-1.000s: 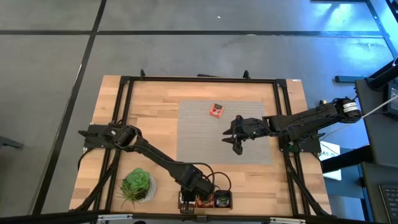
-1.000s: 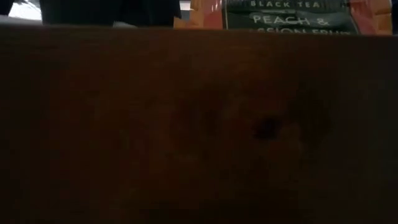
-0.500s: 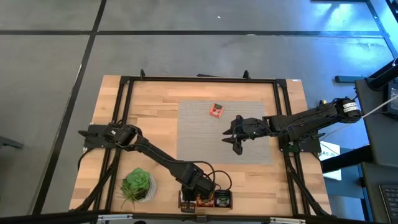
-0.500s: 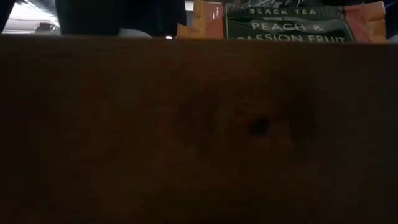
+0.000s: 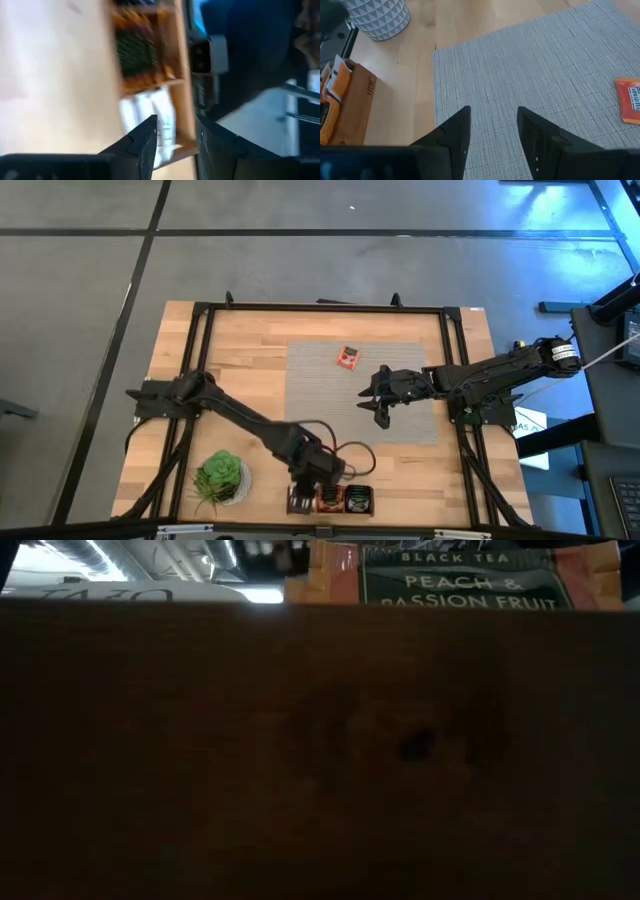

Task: Pick & Place Tea
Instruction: Put the white and orange tea bag into the left section of the wooden organizer, then put the orange tea bag into the middle section of the wooden organizer

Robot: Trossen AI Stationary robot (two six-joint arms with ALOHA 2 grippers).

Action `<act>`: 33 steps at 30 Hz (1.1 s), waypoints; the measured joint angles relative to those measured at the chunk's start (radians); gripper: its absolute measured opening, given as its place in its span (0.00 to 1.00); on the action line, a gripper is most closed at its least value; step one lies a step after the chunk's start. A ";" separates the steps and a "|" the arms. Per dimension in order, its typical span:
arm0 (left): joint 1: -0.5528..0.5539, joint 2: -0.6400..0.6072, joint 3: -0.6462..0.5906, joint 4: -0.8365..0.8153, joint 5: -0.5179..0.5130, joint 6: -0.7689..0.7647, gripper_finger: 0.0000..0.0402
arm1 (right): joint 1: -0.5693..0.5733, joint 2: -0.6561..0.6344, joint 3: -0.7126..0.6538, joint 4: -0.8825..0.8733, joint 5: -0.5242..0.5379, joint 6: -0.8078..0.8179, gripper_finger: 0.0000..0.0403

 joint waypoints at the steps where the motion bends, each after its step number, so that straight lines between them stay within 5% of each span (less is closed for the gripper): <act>1: 0.008 -0.017 -0.002 -0.005 -0.033 0.020 0.32 | 0.000 0.000 0.000 -0.001 0.000 0.000 0.40; 8: 0.101 -0.182 -0.094 0.013 -0.302 0.114 0.32 | 0.000 0.000 0.000 -0.010 0.000 -0.008 0.40; 14: 0.250 -0.369 -0.404 0.314 -0.313 0.215 0.32 | 0.000 0.000 0.000 -0.016 0.001 -0.120 0.40; 19: 0.416 -0.473 -0.715 0.776 -0.229 0.220 0.32 | 0.000 -0.001 0.001 0.016 0.001 -0.225 0.40; 25: 0.585 -0.438 -0.928 1.243 -0.236 0.201 0.32 | 0.000 -0.001 0.001 0.030 0.002 -0.392 0.40; 33: 0.672 -0.314 -0.948 1.380 -0.230 0.168 0.32 | -0.083 -0.001 0.001 0.035 0.192 -0.171 0.40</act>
